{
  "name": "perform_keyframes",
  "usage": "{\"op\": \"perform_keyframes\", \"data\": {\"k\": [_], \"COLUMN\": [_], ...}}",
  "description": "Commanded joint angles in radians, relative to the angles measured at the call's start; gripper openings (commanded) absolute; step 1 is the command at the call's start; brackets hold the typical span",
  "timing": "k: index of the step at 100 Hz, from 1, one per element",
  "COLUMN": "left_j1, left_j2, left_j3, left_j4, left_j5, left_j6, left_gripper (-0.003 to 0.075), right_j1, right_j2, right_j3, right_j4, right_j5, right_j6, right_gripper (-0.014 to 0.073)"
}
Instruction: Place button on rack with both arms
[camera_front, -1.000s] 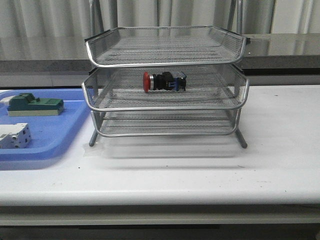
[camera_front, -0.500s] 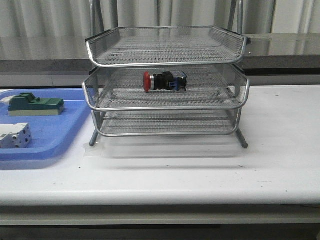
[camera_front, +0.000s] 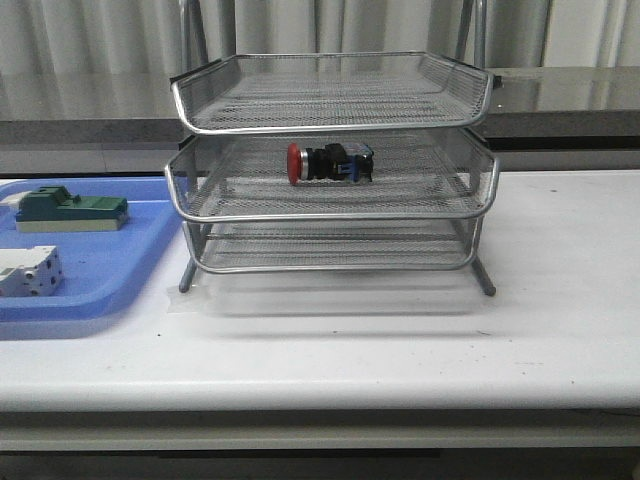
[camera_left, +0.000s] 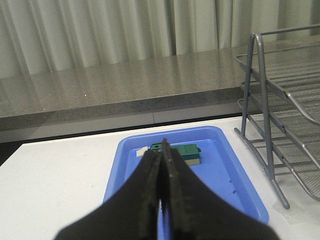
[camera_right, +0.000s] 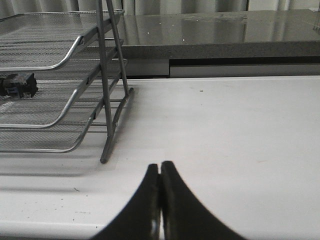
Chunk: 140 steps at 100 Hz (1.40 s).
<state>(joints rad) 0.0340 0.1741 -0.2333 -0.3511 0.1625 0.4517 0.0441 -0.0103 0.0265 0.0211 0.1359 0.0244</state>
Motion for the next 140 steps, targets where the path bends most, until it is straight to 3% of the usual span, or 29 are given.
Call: {"op": "perform_keyframes", "data": {"k": [1,59,66,76,83,121,140], "left_j1": [0.001,0.001,-0.008,-0.02,-0.025,-0.026,-0.026], "left_j2": [0.009,0.009,-0.001,-0.028,-0.057,-0.213,-0.211], "left_j3": [-0.027,-0.022,-0.015,0.003,0.025,0.202,0.282], "left_j4": [-0.014,0.01,0.124,0.383,0.46,0.391,0.391], "left_j5": [-0.075,-0.068,-0.066,-0.071,-0.072,-0.084,-0.22], "left_j6": [-0.012,-0.024,-0.136,-0.452,-0.541,-0.54,-0.54], "left_gripper": [-0.002,-0.002,-0.002,-0.002,-0.002,-0.002,-0.002], "right_j1": [0.001,0.001,0.001,0.001,0.001,0.001,0.001], "right_j2": [-0.022,-0.022,-0.022,-0.022,-0.022,-0.022,-0.022], "right_j3": [-0.014,-0.014,-0.014,-0.014,-0.014,-0.014,-0.014], "right_j4": [0.0,0.0,0.0,0.0,0.0,0.0,0.0], "right_j5": [-0.087,-0.087,-0.087,-0.087,-0.087,-0.087,-0.088], "right_j6": [0.003,0.003,0.003,0.003,0.003,0.003,0.003], "right_gripper": [-0.006,-0.006,-0.006,-0.006,-0.006,-0.006,-0.006]}}
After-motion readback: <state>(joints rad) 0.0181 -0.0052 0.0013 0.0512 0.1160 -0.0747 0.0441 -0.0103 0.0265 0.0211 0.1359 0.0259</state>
